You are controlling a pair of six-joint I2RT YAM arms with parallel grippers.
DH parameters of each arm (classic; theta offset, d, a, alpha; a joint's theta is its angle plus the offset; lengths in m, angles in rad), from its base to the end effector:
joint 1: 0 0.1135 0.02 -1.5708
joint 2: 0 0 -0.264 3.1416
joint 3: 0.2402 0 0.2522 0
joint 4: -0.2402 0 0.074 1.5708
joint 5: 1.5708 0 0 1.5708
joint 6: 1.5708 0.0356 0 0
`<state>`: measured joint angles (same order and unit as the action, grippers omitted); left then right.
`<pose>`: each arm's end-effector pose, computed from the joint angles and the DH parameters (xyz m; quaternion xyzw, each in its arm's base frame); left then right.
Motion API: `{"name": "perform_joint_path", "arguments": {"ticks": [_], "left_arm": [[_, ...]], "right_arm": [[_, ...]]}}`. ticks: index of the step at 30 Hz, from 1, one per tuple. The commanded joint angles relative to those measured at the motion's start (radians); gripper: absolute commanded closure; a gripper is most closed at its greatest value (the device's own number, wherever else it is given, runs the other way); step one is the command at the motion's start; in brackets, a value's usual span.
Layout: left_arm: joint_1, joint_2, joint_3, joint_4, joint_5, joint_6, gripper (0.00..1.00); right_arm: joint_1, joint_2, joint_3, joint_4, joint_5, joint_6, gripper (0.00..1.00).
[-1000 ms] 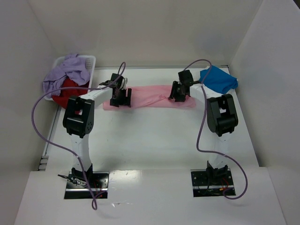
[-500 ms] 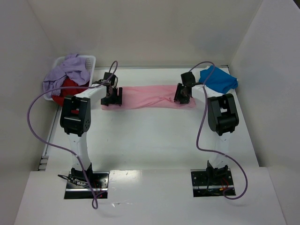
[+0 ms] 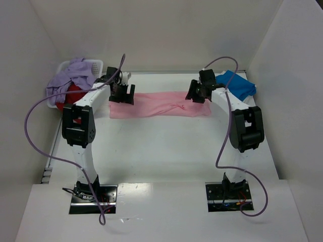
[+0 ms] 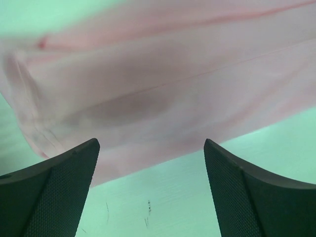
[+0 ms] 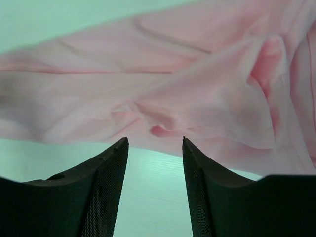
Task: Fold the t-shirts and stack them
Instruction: Fold the other side of the tshirt into a rectangle
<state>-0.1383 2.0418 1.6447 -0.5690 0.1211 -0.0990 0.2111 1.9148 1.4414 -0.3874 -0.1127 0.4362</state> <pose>0.4462 -0.0664 0.2194 0.0367 0.9524 -0.0925 0.2883 0.4154 0.0931 0.2208 0.0857 0.9324 0.1604 0.3122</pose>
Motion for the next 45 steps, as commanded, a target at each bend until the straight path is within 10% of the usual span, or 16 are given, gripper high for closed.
{"name": "perform_joint_path", "arguments": {"ticks": [1,12,31,45], "left_arm": [[-0.032,-0.124,0.069,0.055,0.186,0.31,0.04],[-0.072,0.089,0.128,0.025,-0.007,0.622,0.04],[-0.134,0.175,0.081,-0.153,-0.069,0.653,0.04],[-0.28,0.046,-0.065,-0.319,0.037,0.407,0.04]], "right_arm": [[-0.006,-0.114,0.08,0.007,-0.047,0.022,0.46],[-0.006,-0.059,-0.013,-0.022,0.105,0.104,0.51],[-0.006,0.197,0.134,-0.022,0.117,0.095,0.51],[0.004,0.328,0.26,-0.031,0.117,0.075,0.51]]}}
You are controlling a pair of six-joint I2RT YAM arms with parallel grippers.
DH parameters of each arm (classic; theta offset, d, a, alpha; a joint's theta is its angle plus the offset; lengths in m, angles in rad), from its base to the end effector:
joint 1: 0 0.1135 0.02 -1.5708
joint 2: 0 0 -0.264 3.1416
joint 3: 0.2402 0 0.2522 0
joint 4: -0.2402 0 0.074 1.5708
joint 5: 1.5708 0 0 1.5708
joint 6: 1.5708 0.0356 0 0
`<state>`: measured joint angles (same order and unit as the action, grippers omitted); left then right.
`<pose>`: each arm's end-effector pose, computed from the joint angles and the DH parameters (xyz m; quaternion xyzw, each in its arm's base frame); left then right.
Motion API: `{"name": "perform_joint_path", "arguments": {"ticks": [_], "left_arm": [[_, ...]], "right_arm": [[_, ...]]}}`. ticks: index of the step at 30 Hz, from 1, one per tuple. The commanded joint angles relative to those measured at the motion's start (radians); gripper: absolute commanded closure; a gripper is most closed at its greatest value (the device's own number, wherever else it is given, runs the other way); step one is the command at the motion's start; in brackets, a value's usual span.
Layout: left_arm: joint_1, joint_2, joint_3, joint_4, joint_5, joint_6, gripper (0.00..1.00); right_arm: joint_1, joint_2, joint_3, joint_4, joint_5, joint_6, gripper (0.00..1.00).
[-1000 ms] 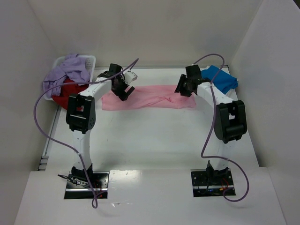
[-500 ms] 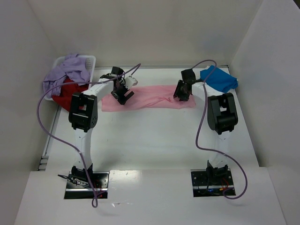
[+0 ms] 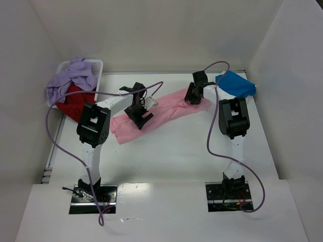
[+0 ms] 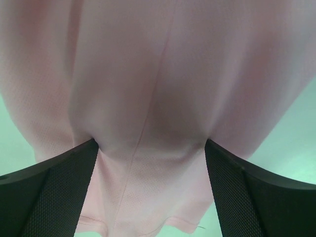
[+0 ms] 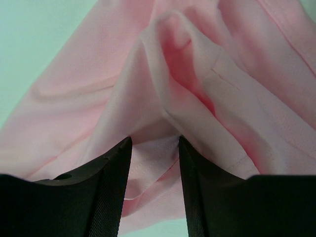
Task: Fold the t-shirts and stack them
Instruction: Fold the other side of the tshirt into a rectangle
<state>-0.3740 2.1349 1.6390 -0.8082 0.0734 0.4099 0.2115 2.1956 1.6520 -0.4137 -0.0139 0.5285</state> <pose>0.4031 -0.1610 0.1672 0.3829 0.9135 -0.0340 0.1335 0.4674 0.1009 0.1627 0.1484 0.9417 0.1154 0.2791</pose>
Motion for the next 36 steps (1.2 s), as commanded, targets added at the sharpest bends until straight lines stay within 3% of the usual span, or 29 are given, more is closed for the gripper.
{"name": "perform_joint_path", "arguments": {"ticks": [1,5,10,14,17,23,31,36], "left_arm": [[-0.081,-0.058,-0.059,-0.094,0.103,-0.141,0.04],[-0.18,-0.078,-0.096,-0.14,0.167,-0.23,0.07],[-0.219,-0.188,-0.26,-0.039,0.247,-0.434,0.07],[-0.343,-0.303,-0.427,0.099,0.278,-0.594,0.07],[-0.414,-0.313,-0.446,0.121,0.235,-0.669,0.07],[-0.522,-0.273,-0.409,0.205,0.281,-0.718,0.07],[-0.522,-0.335,-0.421,0.198,0.142,-0.778,0.06],[-0.522,-0.427,-0.326,0.149,-0.016,-0.804,0.03]], "right_arm": [[0.014,0.056,0.074,-0.005,0.019,-0.018,0.51],[0.025,0.093,0.124,-0.016,0.009,-0.027,0.51],[0.066,0.136,0.177,-0.034,0.0,-0.027,0.51],[0.089,0.127,0.154,0.015,0.0,-0.009,0.51],[0.112,0.138,0.163,0.044,-0.061,0.001,0.51],[0.195,0.214,0.286,0.056,-0.081,-0.009,0.51],[0.218,0.245,0.371,0.033,-0.084,-0.027,0.51],[0.197,0.153,0.422,0.009,-0.058,-0.065,0.31]]}}
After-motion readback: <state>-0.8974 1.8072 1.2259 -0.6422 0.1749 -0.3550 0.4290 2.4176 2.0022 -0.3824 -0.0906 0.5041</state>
